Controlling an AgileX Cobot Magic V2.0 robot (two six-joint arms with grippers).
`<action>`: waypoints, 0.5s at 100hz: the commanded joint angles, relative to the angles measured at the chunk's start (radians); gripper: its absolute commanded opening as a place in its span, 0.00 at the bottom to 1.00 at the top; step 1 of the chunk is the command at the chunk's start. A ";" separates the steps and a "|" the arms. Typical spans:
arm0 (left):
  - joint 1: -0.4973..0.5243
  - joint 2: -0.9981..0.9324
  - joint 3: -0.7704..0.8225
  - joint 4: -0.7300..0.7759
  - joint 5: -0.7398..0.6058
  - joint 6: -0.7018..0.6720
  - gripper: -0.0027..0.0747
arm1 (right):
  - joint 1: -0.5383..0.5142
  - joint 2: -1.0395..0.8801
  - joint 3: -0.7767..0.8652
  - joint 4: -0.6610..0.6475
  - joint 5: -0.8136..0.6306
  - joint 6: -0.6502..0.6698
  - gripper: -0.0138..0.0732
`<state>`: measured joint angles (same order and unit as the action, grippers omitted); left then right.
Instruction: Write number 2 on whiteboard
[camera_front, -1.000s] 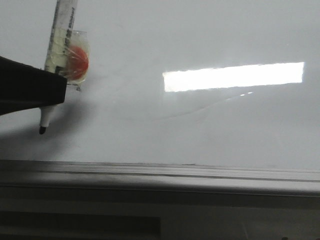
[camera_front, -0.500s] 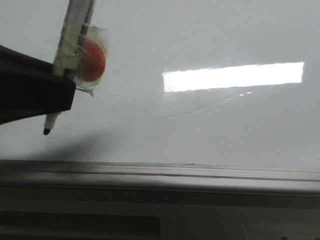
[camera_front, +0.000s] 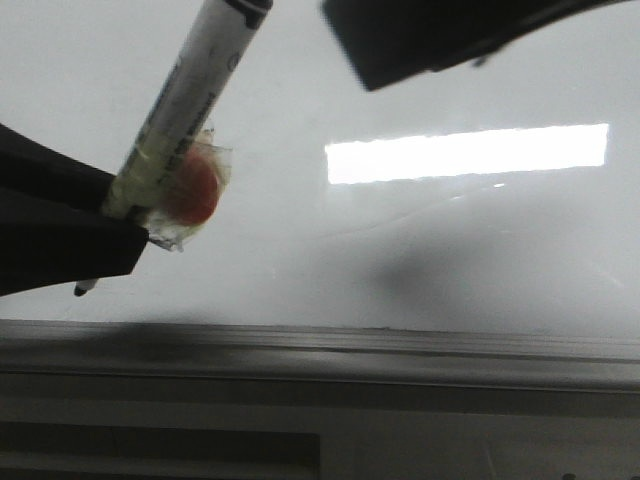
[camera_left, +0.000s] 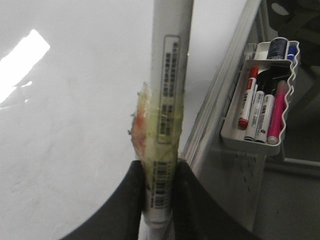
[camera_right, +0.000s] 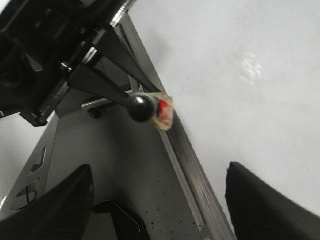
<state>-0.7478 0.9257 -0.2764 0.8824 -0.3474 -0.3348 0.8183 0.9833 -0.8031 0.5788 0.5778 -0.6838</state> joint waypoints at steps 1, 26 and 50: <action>-0.004 -0.011 -0.041 -0.023 -0.014 0.003 0.01 | 0.033 0.048 -0.073 0.023 -0.066 -0.014 0.73; -0.004 -0.011 -0.043 -0.023 -0.011 0.003 0.01 | 0.127 0.177 -0.153 0.021 -0.146 -0.044 0.73; -0.004 -0.011 -0.043 -0.003 -0.011 0.003 0.01 | 0.127 0.230 -0.171 0.017 -0.147 -0.044 0.56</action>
<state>-0.7478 0.9257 -0.2857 0.8842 -0.3134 -0.3282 0.9447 1.2214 -0.9384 0.5807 0.4849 -0.7137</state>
